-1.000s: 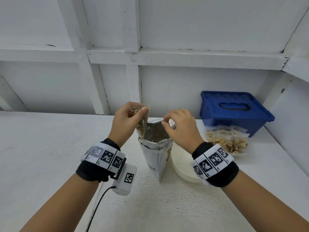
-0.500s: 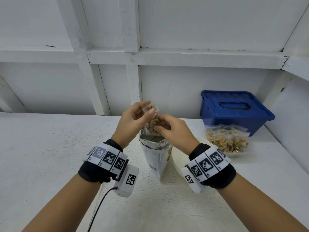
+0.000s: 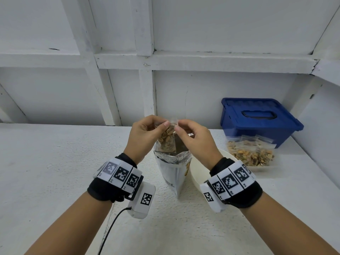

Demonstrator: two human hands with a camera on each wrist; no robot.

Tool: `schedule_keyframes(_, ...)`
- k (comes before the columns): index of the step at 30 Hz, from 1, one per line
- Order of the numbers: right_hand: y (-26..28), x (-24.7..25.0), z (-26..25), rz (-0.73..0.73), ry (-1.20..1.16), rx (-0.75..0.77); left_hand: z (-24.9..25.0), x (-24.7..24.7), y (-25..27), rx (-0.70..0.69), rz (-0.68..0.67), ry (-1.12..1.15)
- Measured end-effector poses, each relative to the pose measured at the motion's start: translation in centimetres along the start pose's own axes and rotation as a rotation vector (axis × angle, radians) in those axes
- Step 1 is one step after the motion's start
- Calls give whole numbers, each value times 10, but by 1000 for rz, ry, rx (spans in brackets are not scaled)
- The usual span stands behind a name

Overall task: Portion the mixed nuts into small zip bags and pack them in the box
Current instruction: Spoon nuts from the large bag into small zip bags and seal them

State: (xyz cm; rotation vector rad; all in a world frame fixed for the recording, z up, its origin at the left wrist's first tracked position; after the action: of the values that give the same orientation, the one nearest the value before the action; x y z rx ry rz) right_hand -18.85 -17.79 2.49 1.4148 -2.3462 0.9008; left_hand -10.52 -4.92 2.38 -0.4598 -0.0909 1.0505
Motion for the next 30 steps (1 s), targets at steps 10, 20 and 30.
schedule_keyframes(10,-8,-3,3,13,-85,-66,-2,3,-1,46,-24,-17)
schedule_keyframes(20,-14,98,29,273,-126,-135,-53,75,7,233,-36,-651)
schedule_keyframes(30,23,162,149,411,210,-382,-152,121,32,640,-327,-1068)
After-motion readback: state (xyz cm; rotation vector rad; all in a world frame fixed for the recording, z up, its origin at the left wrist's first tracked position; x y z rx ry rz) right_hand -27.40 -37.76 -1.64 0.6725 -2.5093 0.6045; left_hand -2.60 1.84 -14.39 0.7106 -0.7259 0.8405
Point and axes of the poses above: each hand's wrist, its own y-axis away from the middle knuckle, its own x-axis out of the back of the hand, z = x × y, the point moved 3 cm from there along -y, towards the middle knuckle, and after that the axes turned 12 degrees about y, right-handed, at the moved point
